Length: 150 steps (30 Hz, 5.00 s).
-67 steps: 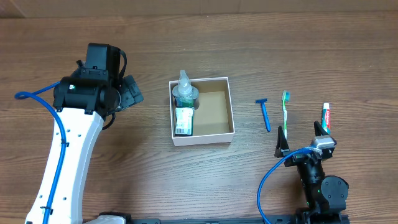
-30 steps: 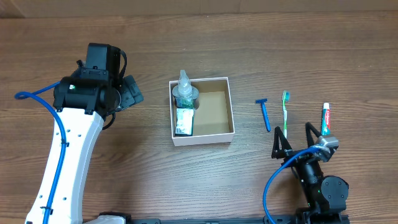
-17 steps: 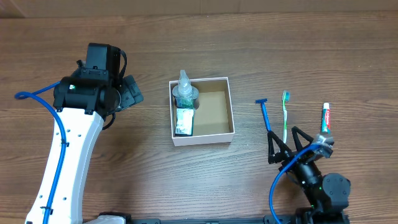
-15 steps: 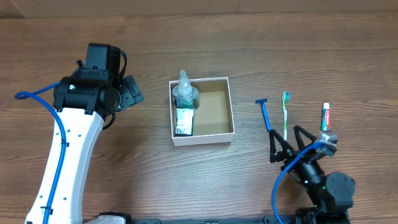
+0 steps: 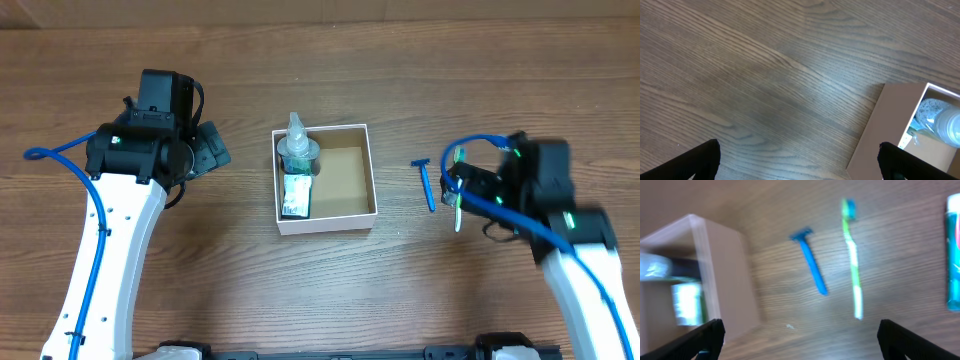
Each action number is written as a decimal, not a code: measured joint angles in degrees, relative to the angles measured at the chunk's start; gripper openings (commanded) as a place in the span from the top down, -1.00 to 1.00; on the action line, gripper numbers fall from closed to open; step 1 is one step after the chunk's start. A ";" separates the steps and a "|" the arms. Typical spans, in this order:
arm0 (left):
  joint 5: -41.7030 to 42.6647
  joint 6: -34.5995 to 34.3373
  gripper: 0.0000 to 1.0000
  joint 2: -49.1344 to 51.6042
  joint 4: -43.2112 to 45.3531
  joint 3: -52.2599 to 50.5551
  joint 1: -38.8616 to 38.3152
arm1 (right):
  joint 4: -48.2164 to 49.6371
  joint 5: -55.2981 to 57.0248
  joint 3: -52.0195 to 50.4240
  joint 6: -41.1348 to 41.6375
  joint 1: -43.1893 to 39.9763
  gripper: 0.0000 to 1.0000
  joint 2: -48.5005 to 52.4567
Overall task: Pack container
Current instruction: 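Move the right gripper to the green toothbrush and grasp it, then carry the toothbrush into the box and release it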
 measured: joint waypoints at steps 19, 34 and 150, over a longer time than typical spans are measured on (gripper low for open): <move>-0.02 0.00 -1.00 0.00 -0.02 0.00 0.00 | 14.16 9.88 1.62 -4.92 0.00 -0.51 22.27; -0.02 0.00 -1.00 0.00 0.00 0.00 0.00 | 32.68 12.02 -10.95 -7.26 0.00 -0.27 22.93; -0.02 0.00 -1.00 0.00 0.00 0.00 0.00 | 23.41 18.01 7.67 1.57 33.88 0.45 29.44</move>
